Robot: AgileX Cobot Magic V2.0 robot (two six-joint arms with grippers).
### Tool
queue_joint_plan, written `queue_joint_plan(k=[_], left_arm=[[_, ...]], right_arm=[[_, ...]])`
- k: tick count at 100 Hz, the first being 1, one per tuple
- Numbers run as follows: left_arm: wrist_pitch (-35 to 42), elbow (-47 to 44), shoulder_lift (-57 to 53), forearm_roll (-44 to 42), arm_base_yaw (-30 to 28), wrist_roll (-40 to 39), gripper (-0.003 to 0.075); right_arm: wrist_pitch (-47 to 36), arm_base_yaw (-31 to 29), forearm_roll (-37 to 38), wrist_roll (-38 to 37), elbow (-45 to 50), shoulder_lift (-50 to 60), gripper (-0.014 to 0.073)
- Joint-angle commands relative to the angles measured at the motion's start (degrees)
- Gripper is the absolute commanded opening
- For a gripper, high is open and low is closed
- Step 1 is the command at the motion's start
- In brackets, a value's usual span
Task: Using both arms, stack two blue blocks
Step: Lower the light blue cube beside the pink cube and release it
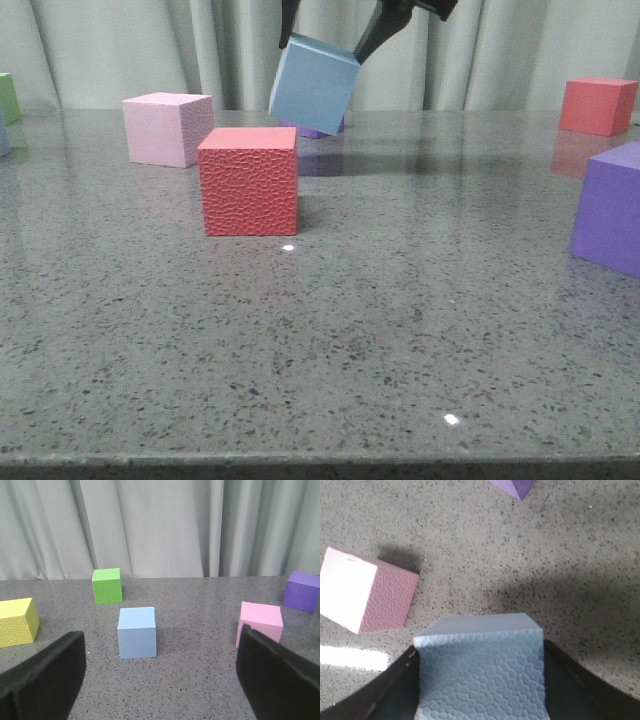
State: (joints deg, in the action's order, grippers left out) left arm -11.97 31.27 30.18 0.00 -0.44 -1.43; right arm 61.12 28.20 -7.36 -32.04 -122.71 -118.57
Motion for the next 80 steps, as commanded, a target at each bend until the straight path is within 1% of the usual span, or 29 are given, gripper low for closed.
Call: queue_joint_plan(k=[1, 19, 80], left_arm=[[5.51, 2.12, 0.49, 0.76, -0.20, -0.37, 0.0599], [6.01, 2.12, 0.49, 0.76, -0.20, -0.37, 0.0599], [6.01, 2.12, 0.49, 0.76, -0.20, -0.37, 0.0599]], right_arm=[[-2.88, 0.29, 0.19, -0.31, -3.20, 2.66, 0.0421], [-2.05, 0.35, 0.08, -1.01, -5.85, -0.24, 0.0421], [-2.05, 0.68, 0.96, -2.00, -5.98, -2.92, 0.0421]])
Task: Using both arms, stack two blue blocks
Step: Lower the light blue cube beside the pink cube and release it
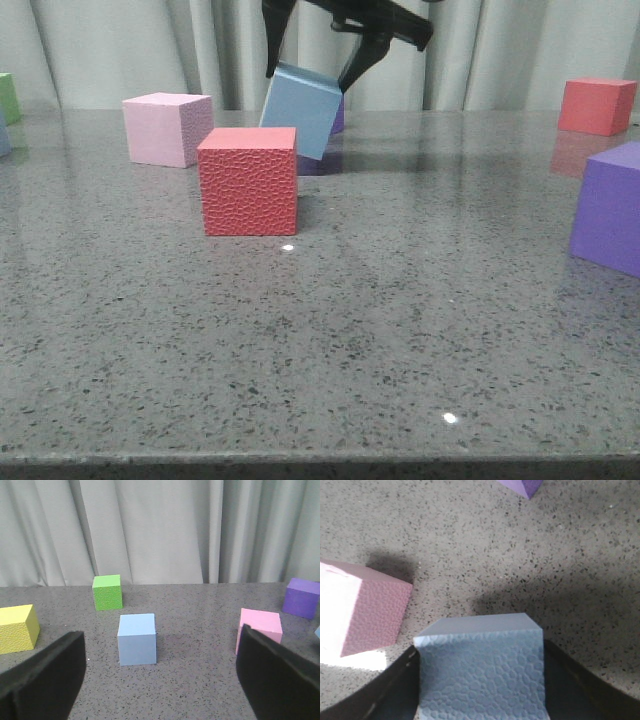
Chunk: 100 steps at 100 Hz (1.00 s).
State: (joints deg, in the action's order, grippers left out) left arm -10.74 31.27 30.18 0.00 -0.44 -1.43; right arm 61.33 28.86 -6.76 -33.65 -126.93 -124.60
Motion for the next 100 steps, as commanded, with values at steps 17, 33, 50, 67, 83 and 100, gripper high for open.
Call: queue_joint_plan(k=[17, 33, 50, 67, 83, 100], left_arm=[[4.77, 2.12, 0.49, 0.76, -0.20, -0.37, 0.0599], [4.77, 2.12, 0.49, 0.76, -0.20, -0.37, 0.0599], [4.77, 2.12, 0.49, 0.76, -0.20, -0.37, 0.0599], [4.77, 2.12, 0.49, 0.76, -0.20, -0.37, 0.0599], [4.77, 2.12, 0.49, 0.76, -0.20, -0.37, 0.0599], [4.77, 2.12, 0.49, 0.76, -0.20, -0.37, 0.0599]], right_arm=[[-2.26, 0.03, 0.25, -0.56, -1.77, 2.40, 0.0421], [-3.21, 0.03, -0.65, -0.45, -1.77, 2.13, 0.0427], [-4.46, 0.03, -3.56, 2.54, -1.77, 2.13, 0.0517], [-4.21, 0.03, -4.59, 3.70, -1.77, 2.13, 0.0589], [-4.23, 0.03, -5.19, 3.94, -1.77, 2.13, 0.0591], [-4.56, 0.03, -5.49, 6.78, -1.77, 3.25, 0.0591]])
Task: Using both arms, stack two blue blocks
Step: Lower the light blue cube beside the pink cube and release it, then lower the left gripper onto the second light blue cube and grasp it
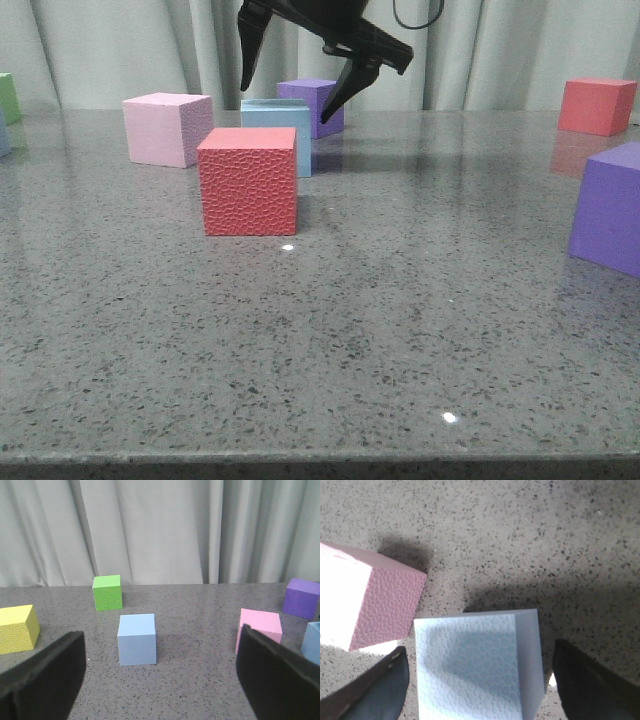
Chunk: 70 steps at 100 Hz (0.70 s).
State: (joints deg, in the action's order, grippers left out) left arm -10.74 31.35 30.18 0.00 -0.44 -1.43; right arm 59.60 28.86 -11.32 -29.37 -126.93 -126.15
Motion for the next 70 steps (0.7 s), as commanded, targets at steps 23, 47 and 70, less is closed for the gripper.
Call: queue_joint_plan(k=[23, 47, 70], left_arm=[[4.54, 2.04, 0.49, 0.76, -0.20, -0.37, 0.0599], [2.82, 2.18, 0.49, 0.85, -0.20, -0.37, 0.0599], [-3.19, 7.11, 5.73, 1.15, -0.20, -0.37, 0.0599]], right_arm=[[0.02, 0.21, 2.44, 8.23, -1.77, 9.50, 0.0589], [4.61, 0.21, 9.53, 12.20, -1.01, 14.89, 0.0588], [1.53, 0.21, 9.60, 15.46, 8.01, 22.84, 0.0588]])
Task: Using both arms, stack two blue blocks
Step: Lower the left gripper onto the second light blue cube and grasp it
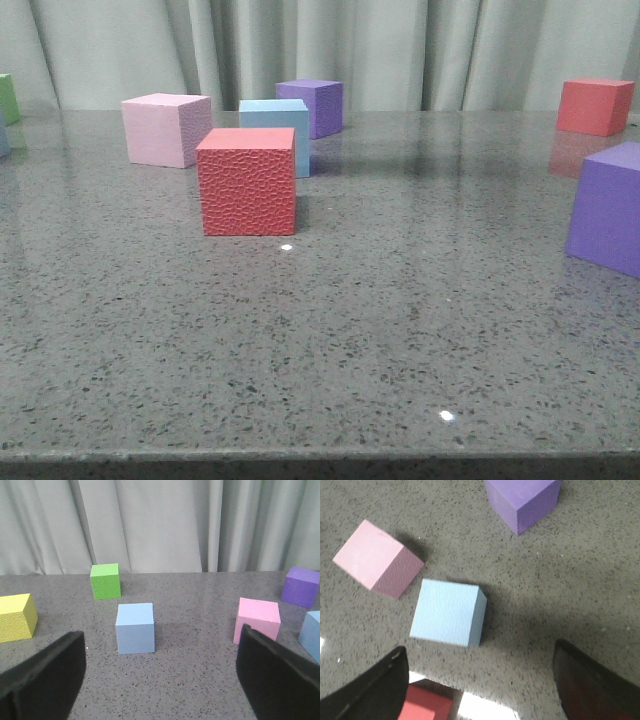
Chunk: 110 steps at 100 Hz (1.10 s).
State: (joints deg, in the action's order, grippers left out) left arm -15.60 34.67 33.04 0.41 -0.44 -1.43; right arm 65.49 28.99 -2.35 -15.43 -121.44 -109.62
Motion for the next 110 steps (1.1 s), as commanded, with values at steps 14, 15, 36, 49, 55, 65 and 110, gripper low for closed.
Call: queue_joint_plan(k=[14, 15, 36, 49, 55, 65, 110], left_arm=[[-1.70, 7.46, 7.83, 0.78, -0.20, -0.37, 0.0599], [-2.02, 7.83, 8.07, 0.78, -0.20, -0.37, 0.0599], [-9.48, 15.19, 16.62, 0.78, -0.20, -3.20, 0.0599], [-13.03, 20.47, 21.93, 0.78, -0.31, -3.33, 0.0599], [-14.44, 23.21, 24.37, 0.78, -0.91, -3.36, 0.0599], [-16.72, 27.49, 28.33, 0.78, -2.91, -3.36, 0.0599], [-30.31, 47.43, 49.61, 1.48, -6.42, -1.26, 0.0599]], right_arm=[[-11.14, 0.08, 0.69, 1.70, 14.40, 14.11, 0.0588], [-11.95, 0.08, 0.69, 1.70, 15.06, 15.02, 0.0588], [-24.46, 0.08, 1.15, 1.70, 34.99, 28.22, 0.0588], [-29.30, 0.08, 2.35, 1.70, 44.86, 35.06, 0.0588], [-30.66, 0.08, 2.35, 1.70, 48.04, 37.93, 0.0588], [-30.82, 0.08, 1.72, 1.70, 51.86, 41.45, 0.0588], [-29.13, 0.08, -0.32, 1.70, 55.20, 47.52, 0.0588]])
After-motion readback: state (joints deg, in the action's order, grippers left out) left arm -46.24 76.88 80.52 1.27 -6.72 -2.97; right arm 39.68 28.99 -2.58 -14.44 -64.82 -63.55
